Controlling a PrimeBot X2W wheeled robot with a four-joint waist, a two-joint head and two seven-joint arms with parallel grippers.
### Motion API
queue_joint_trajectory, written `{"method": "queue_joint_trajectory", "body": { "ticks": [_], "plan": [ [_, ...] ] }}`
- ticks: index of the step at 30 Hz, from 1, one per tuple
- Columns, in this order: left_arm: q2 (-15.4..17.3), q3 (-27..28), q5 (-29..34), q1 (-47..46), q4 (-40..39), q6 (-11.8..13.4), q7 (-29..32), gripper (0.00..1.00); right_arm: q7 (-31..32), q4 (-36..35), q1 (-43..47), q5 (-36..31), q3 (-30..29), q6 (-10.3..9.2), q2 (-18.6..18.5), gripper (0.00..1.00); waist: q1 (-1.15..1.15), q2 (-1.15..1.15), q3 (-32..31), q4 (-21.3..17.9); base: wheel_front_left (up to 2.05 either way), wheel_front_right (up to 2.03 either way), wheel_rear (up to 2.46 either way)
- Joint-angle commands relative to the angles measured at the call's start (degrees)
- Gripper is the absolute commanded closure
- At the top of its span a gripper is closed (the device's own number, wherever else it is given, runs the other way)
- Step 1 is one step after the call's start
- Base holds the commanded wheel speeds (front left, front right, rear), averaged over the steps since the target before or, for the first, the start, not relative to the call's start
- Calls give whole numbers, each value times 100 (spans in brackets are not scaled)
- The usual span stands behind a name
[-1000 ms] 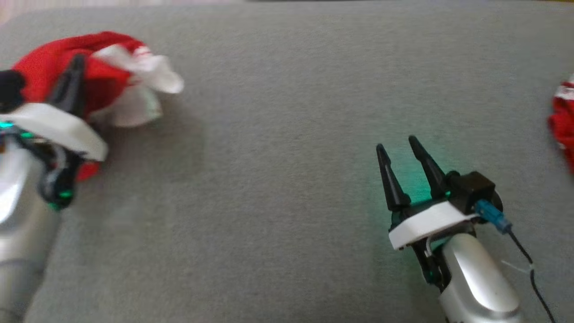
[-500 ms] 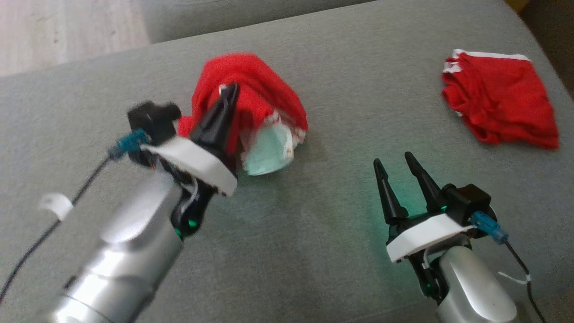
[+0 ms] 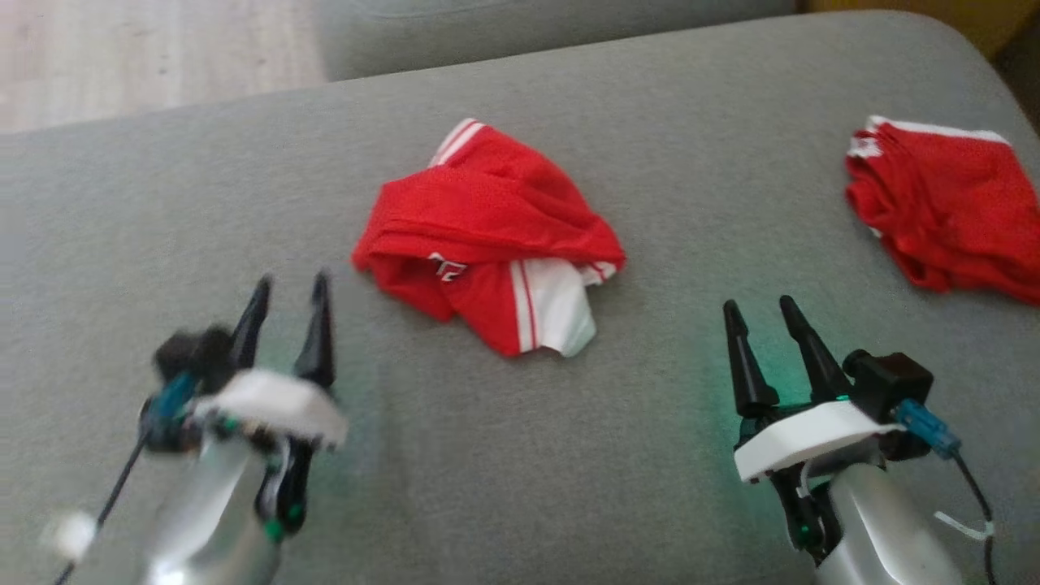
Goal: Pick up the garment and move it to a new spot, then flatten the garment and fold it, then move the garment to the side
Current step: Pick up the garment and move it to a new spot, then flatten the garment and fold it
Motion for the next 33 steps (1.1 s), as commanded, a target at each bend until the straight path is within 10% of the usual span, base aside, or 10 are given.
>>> {"method": "queue_joint_trajectory", "body": {
  "ticks": [1,13,33],
  "plan": [
    [165,409,164,192,-259,57,-69,0,-62,-131,-47,31,58,-4,22,0,0,0,-92,207,0,0,0],
    [-466,2255,1836,2554,-1503,-238,-70,0,-62,155,192,170,-71,-4,22,0,0,0,-631,828,0,0,0],
    [-1029,2580,2974,3251,-1822,-724,-71,0,-62,529,209,458,502,-4,22,0,0,0,-713,1238,0,0,0]
  ]
}}
